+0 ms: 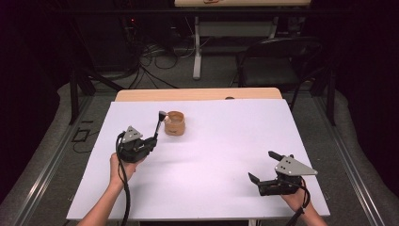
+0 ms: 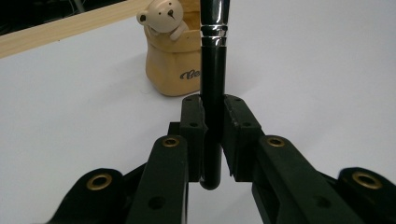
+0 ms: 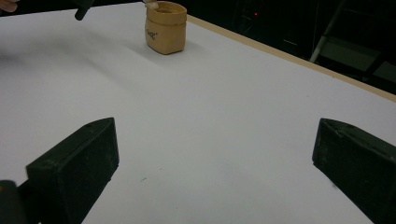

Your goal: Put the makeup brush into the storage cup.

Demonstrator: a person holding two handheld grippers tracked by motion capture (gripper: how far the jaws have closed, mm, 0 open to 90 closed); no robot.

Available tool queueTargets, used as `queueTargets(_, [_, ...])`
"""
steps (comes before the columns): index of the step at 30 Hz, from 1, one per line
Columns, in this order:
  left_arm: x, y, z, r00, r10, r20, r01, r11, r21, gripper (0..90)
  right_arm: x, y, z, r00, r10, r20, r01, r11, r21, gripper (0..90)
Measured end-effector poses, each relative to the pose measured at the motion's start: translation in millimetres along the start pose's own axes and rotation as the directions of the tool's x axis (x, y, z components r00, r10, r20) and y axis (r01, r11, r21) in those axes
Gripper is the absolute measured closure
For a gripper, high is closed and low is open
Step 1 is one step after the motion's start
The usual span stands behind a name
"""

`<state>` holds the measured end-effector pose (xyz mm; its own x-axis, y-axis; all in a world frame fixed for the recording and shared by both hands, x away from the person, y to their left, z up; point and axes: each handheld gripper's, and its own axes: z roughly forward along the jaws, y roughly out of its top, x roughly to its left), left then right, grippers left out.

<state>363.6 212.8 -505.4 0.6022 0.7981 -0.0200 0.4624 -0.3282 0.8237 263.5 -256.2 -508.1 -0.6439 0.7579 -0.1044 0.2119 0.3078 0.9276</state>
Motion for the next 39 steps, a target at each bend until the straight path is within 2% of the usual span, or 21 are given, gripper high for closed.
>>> queueTargets(11, [-2.7, 4.2, 5.4, 0.9999, -0.015, -0.005, 0.014, 0.9991, -0.041, 79.5, -0.2, -0.1, -0.1, 1.0000, -0.002, -0.001, 0.002, 1.000, 0.002, 0.0])
queueTargets(22, [-3.3, 7.2, 10.8, 0.9989, -0.047, -0.005, 0.046, 0.9961, -0.075, 79.5, -0.4, -0.1, -0.1, 1.0000, -0.001, -0.003, 0.001, 1.000, 0.007, 0.0])
queueTargets(39, [-9.7, 14.9, 20.7, 0.9991, -0.043, 0.000, 0.042, 0.9950, -0.090, 79.4, -0.4, -0.4, 0.6, 1.0000, 0.001, -0.002, -0.001, 1.000, 0.008, 0.0])
